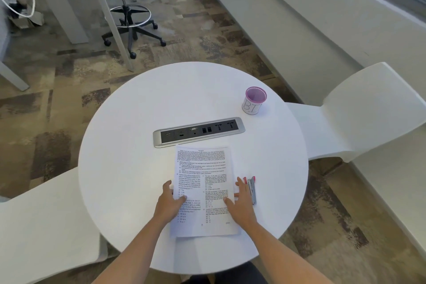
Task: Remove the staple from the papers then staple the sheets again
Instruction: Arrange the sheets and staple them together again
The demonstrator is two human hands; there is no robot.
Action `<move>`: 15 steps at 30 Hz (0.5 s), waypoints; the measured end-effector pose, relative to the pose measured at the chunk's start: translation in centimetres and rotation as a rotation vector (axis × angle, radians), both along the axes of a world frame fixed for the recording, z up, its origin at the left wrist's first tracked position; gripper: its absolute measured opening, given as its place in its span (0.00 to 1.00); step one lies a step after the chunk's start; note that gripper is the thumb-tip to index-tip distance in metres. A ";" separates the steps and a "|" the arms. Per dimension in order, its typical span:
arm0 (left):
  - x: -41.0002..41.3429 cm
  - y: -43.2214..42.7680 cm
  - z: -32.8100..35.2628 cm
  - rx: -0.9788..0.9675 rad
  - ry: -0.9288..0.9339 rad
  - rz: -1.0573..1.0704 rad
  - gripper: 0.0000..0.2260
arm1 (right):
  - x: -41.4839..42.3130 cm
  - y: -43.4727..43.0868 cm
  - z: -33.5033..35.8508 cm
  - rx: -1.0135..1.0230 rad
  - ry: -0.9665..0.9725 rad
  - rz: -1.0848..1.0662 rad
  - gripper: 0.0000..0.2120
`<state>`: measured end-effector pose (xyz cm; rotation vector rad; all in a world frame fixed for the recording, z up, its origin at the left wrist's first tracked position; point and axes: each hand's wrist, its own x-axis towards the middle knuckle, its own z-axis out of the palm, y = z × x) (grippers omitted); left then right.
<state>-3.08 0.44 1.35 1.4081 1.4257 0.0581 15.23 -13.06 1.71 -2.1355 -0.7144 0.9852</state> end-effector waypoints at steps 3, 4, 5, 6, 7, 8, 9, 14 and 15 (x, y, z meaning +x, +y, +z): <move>-0.2 -0.2 -0.5 0.012 -0.011 0.011 0.38 | 0.0 -0.4 -0.3 0.005 0.000 0.066 0.37; -0.3 -0.3 -0.6 0.031 0.000 -0.006 0.40 | -0.1 -0.5 -0.4 0.002 -0.013 0.094 0.37; -0.4 -0.5 -0.7 0.070 0.030 -0.046 0.40 | -0.1 -0.7 -0.6 -0.005 -0.038 0.130 0.36; -0.6 -0.6 -0.8 0.125 0.084 -0.108 0.41 | -0.2 -0.9 -0.8 -0.018 -0.068 0.169 0.36; -0.8 -0.8 -0.9 0.189 0.144 -0.180 0.40 | -0.3 -1.2 -1.1 -0.033 -0.100 0.209 0.35; -1.0 -1.1 -1.0 0.246 0.204 -0.256 0.40 | -0.4 -1.4 -1.3 -0.050 -0.133 0.249 0.35; -1.3 -1.3 -1.2 0.293 0.255 -0.336 0.39 | -0.5 -1.7 -1.6 -0.065 -0.160 0.285 0.34; -2.2 -2.3 -2.3 0.345 0.434 -0.666 0.36 | -0.6 -2.5 -2.7 -0.111 -0.274 0.415 0.33; -2.3 -2.5 -2.6 0.341 0.461 -0.696 0.36 | -0.5 -2.5 -2.9 -0.122 -0.294 0.425 0.33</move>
